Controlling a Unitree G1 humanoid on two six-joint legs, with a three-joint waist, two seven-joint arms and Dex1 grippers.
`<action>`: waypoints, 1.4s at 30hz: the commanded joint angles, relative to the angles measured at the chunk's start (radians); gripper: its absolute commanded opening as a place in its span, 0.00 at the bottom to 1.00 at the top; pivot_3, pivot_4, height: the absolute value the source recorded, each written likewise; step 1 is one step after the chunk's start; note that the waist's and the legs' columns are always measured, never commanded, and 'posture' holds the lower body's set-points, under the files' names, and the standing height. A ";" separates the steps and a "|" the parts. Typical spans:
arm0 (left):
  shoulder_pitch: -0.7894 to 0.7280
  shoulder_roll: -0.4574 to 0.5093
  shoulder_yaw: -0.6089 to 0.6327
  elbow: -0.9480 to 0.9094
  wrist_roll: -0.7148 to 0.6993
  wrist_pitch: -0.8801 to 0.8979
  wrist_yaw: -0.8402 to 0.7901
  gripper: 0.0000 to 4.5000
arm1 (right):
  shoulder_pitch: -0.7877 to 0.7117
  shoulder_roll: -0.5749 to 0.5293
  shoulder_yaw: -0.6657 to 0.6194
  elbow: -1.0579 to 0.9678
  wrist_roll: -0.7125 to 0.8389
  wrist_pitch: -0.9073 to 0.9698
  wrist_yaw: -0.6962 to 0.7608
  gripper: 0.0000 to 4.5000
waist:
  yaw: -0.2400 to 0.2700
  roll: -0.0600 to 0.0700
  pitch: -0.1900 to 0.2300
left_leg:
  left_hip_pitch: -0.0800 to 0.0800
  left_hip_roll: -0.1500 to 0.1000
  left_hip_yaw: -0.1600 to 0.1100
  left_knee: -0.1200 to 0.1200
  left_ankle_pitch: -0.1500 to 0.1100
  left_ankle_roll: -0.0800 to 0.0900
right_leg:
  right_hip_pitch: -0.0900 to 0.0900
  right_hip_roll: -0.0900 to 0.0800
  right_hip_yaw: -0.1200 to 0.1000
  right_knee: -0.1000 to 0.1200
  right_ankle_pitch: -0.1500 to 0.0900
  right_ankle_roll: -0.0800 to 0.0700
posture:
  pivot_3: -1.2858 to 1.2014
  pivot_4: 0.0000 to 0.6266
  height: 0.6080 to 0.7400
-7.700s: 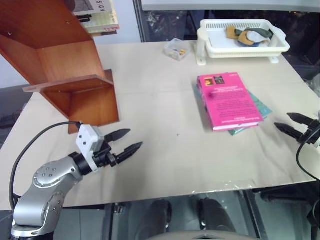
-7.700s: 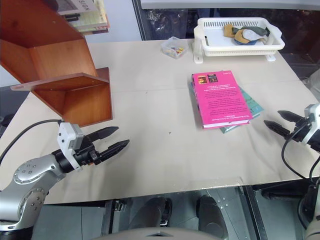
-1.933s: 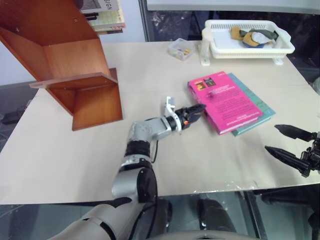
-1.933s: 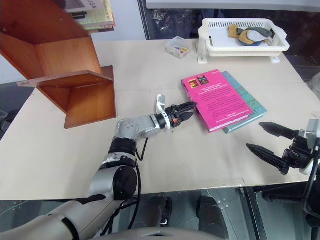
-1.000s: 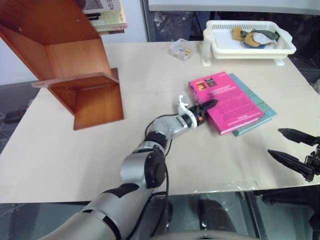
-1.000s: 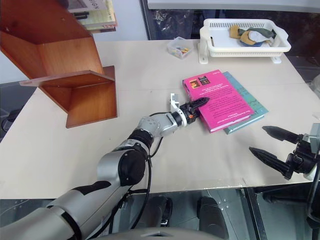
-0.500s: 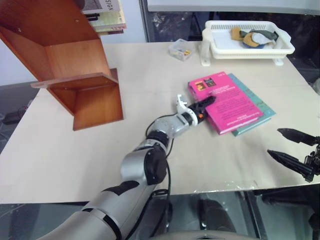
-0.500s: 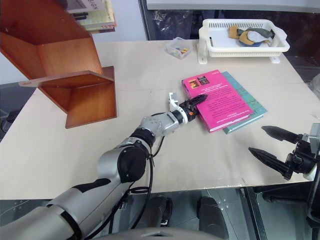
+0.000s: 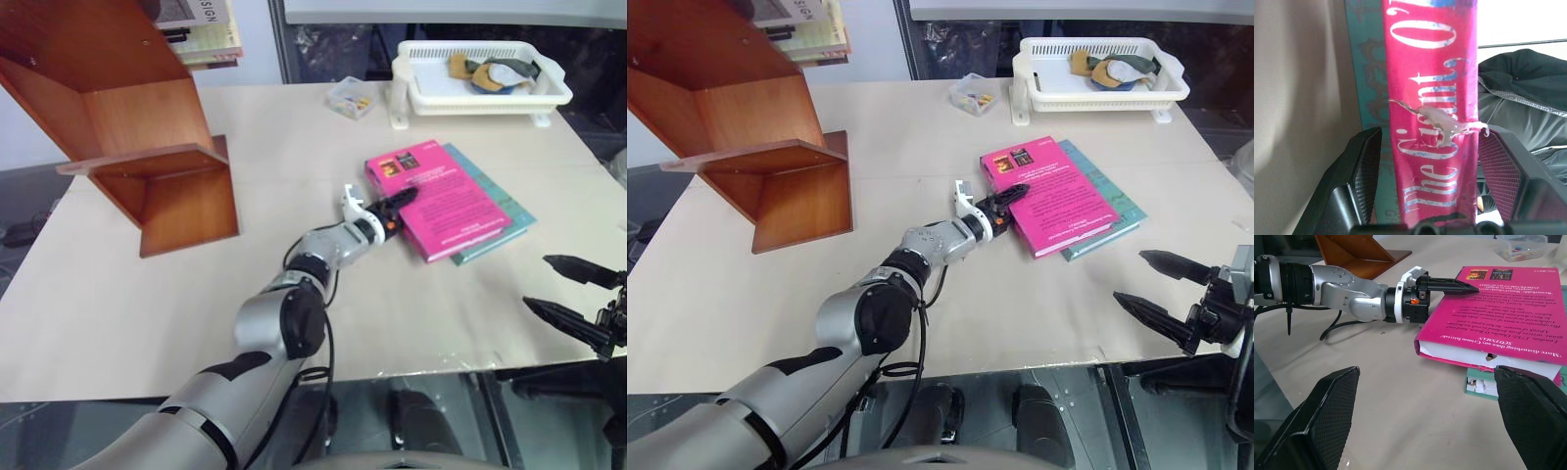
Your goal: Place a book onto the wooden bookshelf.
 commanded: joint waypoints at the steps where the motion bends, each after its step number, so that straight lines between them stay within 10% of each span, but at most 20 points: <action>1: -0.012 0.012 0.013 0.012 0.008 -0.020 -0.013 0.44 | -0.008 -0.004 -0.029 -0.026 0.006 -0.017 -0.004 1.00 | 0.000 0.000 0.000 | 0.000 0.000 0.000 0.000 0.000 0.000 | 0.000 0.000 0.000 0.000 0.000 0.000 | 0.52 0.24 1.00; 3: -0.021 0.014 0.013 0.008 0.010 -0.018 -0.024 0.27 | -0.010 -0.005 -0.026 -0.023 0.005 -0.018 -0.003 1.00 | 0.000 0.000 0.000 | 0.000 0.000 0.000 0.000 0.000 0.000 | 0.000 0.000 0.000 0.001 0.000 0.000 | 0.52 0.24 1.00; 18: -0.029 0.058 0.020 -0.122 -0.043 0.102 -0.136 0.27 | -0.028 0.001 0.002 -0.015 -0.010 -0.027 -0.002 1.00 | 0.002 -0.002 0.001 | -0.001 0.000 0.000 0.001 0.000 -0.001 | -0.001 0.000 0.000 0.000 0.000 0.000 | 0.52 0.24 1.00; 26: 0.104 -0.014 -0.178 -0.700 -0.005 0.109 -0.111 0.27 | -0.065 -0.010 0.033 0.010 -0.019 -0.029 0.006 1.00 | 0.003 -0.002 0.002 | -0.003 0.000 -0.001 0.000 0.002 -0.004 | -0.002 -0.001 0.000 0.000 0.000 0.000 | 0.52 0.24 1.00; 42: 0.203 0.466 -0.929 -1.145 0.988 -0.725 -0.148 0.27 | -0.168 -0.026 0.108 0.074 -0.044 -0.025 0.042 1.00 | 0.005 -0.002 0.002 | -0.003 0.000 0.000 -0.001 0.000 -0.001 | -0.001 -0.001 0.001 -0.004 0.000 -0.001 | 0.52 0.24 1.00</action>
